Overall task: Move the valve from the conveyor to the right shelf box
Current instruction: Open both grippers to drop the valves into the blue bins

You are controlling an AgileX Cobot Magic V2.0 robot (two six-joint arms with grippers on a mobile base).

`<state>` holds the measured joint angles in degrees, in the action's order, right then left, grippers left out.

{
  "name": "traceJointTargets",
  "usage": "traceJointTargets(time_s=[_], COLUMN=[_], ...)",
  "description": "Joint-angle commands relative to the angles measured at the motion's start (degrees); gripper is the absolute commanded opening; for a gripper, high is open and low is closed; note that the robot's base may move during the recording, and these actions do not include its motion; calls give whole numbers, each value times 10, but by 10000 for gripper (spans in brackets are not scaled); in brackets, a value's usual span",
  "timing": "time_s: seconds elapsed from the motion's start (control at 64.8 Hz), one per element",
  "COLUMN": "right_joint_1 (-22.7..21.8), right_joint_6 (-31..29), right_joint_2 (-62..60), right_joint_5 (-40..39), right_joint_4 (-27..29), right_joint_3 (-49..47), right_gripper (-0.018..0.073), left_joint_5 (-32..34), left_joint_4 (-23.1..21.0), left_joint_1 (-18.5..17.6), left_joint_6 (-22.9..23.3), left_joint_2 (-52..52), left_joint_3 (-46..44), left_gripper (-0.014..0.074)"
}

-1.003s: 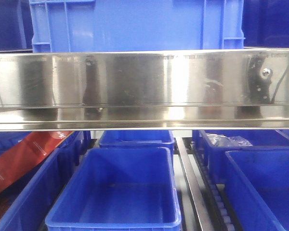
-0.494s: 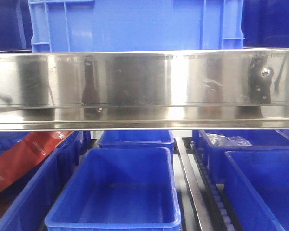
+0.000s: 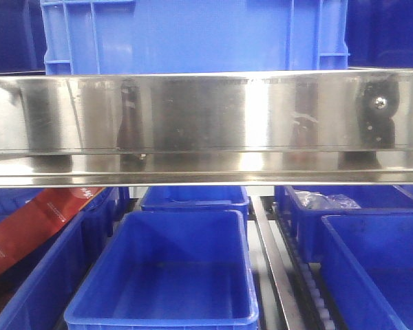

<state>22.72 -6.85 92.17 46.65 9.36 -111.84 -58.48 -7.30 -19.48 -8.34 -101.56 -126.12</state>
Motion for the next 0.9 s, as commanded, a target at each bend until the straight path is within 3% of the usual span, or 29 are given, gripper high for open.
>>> traceJointTargets(time_s=[0.0, 0.262, 0.401, 0.54, 0.741, 0.803, 0.88], right_joint_1=[15, 20, 20, 20, 20, 20, 20], right_joint_6=[-3, -3, -3, -3, -3, -3, -3], right_joint_2=[28, 134, 148, 152, 148, 145, 138], right_joint_5=[-52, -51, -43, -36, -32, -26, -22], right_joint_4=[0, 0, 0, 0, 0, 0, 0], right_joint_3=[-10, -10, -10, -10, -10, -10, -10], right_gripper=[-154, -146, -27, 209, 522, 572, 558], left_joint_5=[37, 38, 31, 18, 13, 12, 11], left_joint_4=[-2, 23, 26, 27, 27, 27, 27], left_joint_1=[-7, -7, -6, -6, -6, -6, -6], left_joint_6=[-1, -1, -1, -1, -1, -1, -1], left_joint_2=[-31, -113, -122, -123, -123, -123, -121], left_joint_3=[-10, -10, -5, -4, -4, -4, -4], left_gripper=[-111, -111, -79, 122, 539, 612, 601])
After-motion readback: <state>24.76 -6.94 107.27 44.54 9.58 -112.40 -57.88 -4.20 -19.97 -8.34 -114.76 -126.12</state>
